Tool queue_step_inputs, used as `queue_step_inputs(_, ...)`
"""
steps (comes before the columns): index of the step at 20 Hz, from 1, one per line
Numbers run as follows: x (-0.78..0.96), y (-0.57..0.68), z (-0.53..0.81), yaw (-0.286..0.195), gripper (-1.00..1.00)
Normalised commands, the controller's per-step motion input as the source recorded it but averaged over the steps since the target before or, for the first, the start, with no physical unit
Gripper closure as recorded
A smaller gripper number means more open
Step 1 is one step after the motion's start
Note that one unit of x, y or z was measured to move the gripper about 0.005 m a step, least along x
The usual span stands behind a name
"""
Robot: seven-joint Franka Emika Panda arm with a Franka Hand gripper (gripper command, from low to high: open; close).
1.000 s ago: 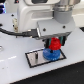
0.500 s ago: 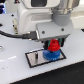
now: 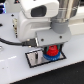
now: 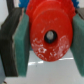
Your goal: Insert the blue gear onto the right peg, followed by the red gear
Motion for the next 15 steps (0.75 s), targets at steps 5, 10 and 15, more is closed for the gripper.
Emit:
queue_step_inputs(5,0.11,0.05,0.06,0.000,-1.00)
queue_step_inputs(10,0.02,0.17,0.41,0.000,-1.00)
queue_step_inputs(15,0.00,0.09,0.58,0.000,-1.00)
